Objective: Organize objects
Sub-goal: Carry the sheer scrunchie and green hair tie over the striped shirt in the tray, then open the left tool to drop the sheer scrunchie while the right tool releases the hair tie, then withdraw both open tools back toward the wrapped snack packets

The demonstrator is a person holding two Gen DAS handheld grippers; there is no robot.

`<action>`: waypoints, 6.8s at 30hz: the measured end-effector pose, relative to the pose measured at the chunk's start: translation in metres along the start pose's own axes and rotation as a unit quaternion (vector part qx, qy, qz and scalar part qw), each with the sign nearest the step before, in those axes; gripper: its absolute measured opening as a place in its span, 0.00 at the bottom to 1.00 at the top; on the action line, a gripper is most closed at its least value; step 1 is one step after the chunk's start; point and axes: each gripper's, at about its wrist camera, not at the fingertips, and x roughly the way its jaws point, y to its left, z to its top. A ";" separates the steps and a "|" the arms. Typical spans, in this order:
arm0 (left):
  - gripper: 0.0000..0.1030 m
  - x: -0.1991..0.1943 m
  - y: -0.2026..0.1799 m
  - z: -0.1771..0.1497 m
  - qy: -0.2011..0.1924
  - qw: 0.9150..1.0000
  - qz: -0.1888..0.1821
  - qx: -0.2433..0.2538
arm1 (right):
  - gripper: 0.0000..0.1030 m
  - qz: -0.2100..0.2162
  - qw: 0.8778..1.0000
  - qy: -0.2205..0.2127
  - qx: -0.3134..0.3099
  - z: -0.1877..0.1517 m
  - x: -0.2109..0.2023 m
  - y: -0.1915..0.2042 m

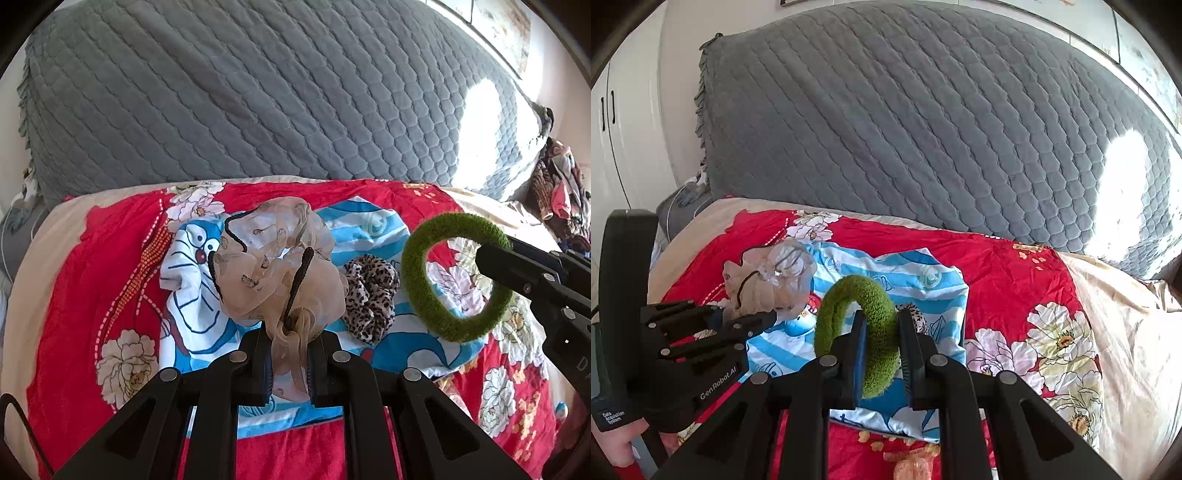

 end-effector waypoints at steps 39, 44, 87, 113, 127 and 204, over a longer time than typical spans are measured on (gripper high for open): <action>0.13 0.075 -0.010 -0.032 0.056 0.998 -0.010 0.019 | 0.16 -0.027 0.998 0.064 0.007 -0.035 0.087 -0.003; 0.13 0.078 -0.015 -0.034 0.058 0.998 -0.012 0.025 | 0.16 -0.031 0.997 0.071 0.001 -0.039 0.092 -0.005; 0.54 0.092 0.008 -0.061 0.090 0.996 0.017 -0.001 | 0.31 -0.047 0.992 0.119 0.017 -0.072 0.114 -0.018; 0.71 0.030 0.019 -0.047 0.068 0.997 -0.016 -0.033 | 0.36 -0.035 0.995 0.091 0.022 -0.062 0.055 -0.016; 0.72 0.005 0.016 -0.037 0.051 0.998 -0.016 -0.033 | 0.36 -0.029 0.997 0.072 0.019 -0.054 0.032 -0.014; 0.74 -0.196 -0.041 -0.173 0.016 1.000 0.025 0.009 | 0.81 0.023 1.000 -0.012 -0.008 -0.119 -0.196 0.001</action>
